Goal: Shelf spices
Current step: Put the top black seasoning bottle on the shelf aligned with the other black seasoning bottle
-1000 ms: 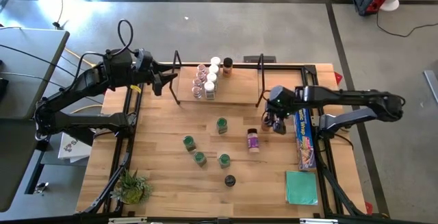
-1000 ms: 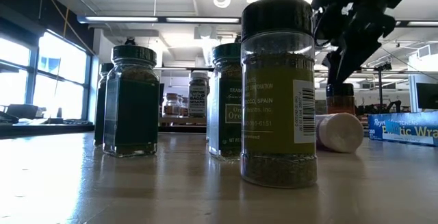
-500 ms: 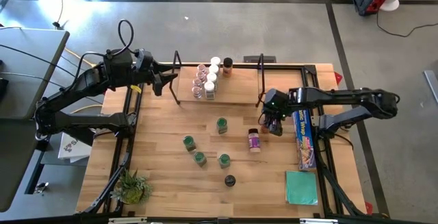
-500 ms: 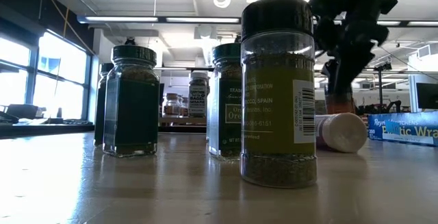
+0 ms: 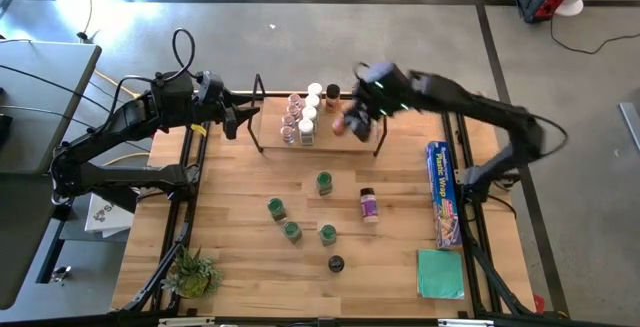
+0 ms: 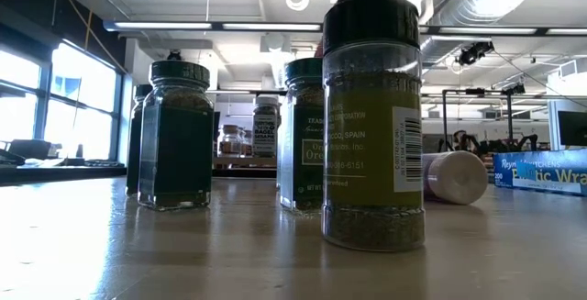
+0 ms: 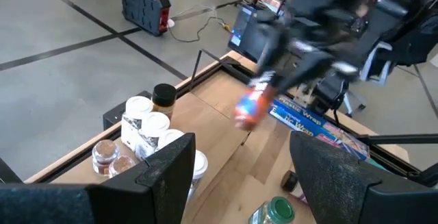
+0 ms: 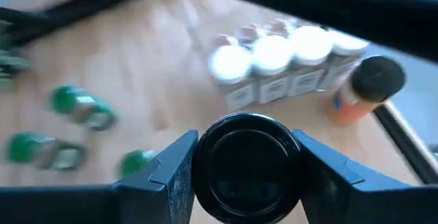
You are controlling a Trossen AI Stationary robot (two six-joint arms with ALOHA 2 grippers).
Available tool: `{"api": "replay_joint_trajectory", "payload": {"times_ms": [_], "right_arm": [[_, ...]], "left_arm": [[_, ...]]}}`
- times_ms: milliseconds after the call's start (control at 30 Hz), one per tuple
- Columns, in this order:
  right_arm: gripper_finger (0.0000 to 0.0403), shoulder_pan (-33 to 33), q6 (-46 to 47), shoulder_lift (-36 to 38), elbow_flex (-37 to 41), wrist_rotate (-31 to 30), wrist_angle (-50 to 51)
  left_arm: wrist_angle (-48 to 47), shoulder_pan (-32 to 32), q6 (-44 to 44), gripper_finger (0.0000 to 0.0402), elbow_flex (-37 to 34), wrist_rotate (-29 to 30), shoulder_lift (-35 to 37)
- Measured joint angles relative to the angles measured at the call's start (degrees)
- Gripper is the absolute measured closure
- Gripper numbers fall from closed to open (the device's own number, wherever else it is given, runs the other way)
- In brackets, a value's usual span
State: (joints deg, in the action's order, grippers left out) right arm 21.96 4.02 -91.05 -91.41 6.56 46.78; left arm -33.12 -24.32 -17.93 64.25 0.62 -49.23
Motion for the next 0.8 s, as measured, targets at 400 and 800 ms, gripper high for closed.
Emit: {"api": "replay_joint_trajectory", "payload": {"times_ms": [400,800], "right_arm": [[0.0214,6.71,-9.14,-31.66,-28.72,-0.04,14.06],[0.0186,7.03,-10.07,-35.67,-31.92,-5.09,15.5]], "left_arm": [[-0.02,0.0,0.02,0.0167,0.0,0.08,0.0],[0.0,0.0,0.07,0.0167,0.0,0.33,0.0]]}}
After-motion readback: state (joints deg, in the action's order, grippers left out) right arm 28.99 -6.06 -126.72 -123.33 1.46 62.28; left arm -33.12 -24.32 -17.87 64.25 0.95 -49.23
